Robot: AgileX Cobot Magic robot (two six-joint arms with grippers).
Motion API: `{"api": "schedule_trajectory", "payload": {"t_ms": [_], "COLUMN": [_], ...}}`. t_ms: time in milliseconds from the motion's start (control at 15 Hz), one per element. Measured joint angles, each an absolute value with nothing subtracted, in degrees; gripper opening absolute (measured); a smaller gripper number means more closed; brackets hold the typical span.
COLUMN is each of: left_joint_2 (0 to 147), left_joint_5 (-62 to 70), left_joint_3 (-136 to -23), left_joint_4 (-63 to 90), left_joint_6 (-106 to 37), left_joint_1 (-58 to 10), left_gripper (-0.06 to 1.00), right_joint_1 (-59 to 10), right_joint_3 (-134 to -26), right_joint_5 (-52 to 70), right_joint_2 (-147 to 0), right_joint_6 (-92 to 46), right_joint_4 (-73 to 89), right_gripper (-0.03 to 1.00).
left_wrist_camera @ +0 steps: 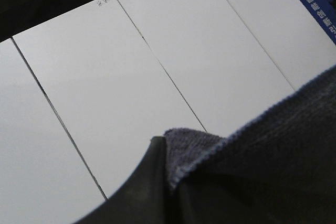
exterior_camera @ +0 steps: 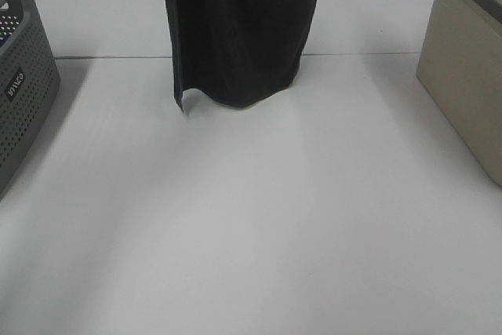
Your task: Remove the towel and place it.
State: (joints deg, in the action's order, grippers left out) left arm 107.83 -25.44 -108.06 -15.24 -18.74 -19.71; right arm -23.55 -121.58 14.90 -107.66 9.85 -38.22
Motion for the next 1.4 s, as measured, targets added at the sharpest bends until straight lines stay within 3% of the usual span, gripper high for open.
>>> {"api": "schedule_trajectory", "payload": {"t_ms": [333, 733, 1000, 1400], "left_joint_2": [113.2, 122.2, 133.1, 138.6], "left_joint_5": [-30.6, -30.9, -30.0, -27.5], "left_joint_3": [-110.0, -122.2, -139.1, -148.9], "left_joint_4": [-15.3, -15.7, -15.7, -15.8], "left_joint_6": [-18.5, -18.6, -18.5, -18.5], "left_joint_1": [-18.6, -15.8, -15.5, -15.5], "left_gripper": [0.0, 0.0, 0.0, 0.0], "right_joint_1": [-23.5, -21.7, -18.0, -14.7], "right_joint_3": [-131.0, -131.8, -131.8, -134.1], "right_joint_5": [14.3, 10.9, -1.1, -10.1], "right_joint_2": [-114.9, -119.2, -121.1, -123.4], "right_joint_6": [9.9, 10.8, 13.3, 13.2], "right_joint_4": [-38.2, -38.0, -37.6, -33.4], "right_gripper": [0.02, 0.02, 0.02, 0.02]}}
